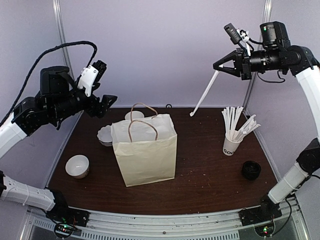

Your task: Pack the takeout coffee

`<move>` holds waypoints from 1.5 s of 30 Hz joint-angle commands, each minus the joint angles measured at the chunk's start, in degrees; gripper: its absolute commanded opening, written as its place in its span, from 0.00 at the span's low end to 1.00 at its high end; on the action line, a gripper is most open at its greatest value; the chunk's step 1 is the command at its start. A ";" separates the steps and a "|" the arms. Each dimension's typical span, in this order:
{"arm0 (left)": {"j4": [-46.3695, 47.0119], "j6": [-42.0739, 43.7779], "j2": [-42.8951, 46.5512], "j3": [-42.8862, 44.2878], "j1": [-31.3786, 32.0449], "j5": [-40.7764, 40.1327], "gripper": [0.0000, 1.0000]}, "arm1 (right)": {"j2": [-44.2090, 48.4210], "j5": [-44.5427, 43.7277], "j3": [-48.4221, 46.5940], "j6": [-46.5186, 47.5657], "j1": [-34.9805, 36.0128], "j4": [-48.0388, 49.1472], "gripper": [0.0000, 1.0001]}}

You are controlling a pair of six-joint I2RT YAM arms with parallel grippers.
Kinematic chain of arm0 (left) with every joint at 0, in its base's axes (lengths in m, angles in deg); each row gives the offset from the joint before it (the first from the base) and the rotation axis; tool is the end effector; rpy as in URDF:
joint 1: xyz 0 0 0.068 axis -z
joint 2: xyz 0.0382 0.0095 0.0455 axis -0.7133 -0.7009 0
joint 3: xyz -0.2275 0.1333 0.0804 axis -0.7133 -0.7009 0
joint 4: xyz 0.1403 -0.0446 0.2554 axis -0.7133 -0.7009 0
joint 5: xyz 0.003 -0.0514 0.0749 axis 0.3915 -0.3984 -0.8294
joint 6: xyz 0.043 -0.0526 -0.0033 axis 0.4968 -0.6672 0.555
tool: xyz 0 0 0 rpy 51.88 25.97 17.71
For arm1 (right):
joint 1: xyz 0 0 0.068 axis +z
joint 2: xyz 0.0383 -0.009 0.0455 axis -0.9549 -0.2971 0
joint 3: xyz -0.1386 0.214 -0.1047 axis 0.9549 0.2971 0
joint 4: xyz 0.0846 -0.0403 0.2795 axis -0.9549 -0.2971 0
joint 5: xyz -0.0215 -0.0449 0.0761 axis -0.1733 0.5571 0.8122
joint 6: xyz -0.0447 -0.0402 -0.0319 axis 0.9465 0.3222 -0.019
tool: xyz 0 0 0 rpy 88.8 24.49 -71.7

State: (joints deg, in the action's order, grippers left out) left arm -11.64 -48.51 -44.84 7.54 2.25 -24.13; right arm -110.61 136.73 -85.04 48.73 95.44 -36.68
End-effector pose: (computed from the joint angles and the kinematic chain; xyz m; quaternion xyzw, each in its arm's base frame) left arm 0.1980 -0.1934 0.4416 0.2671 0.7429 -0.1042 0.6049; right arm 0.2470 0.1479 0.5555 -0.4777 0.6478 0.3658 0.4673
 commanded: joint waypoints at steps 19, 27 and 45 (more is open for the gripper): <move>-0.73 -3.48 10.73 -4.88 -0.90 -6.29 0.88 | -22.93 -6.86 -14.46 -1.93 27.59 8.65 0.00; -1.78 -3.52 12.05 -6.42 -0.90 -6.48 0.89 | -31.06 -9.87 -18.52 -0.41 31.67 4.89 0.66; -0.66 -2.66 4.55 -3.38 -1.52 -7.75 0.92 | 2.17 -23.33 11.75 1.58 10.57 11.98 0.93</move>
State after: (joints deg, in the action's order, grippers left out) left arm -14.42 -51.40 -38.22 0.70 1.66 -30.16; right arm -110.52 116.65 -81.59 53.95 113.82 -29.10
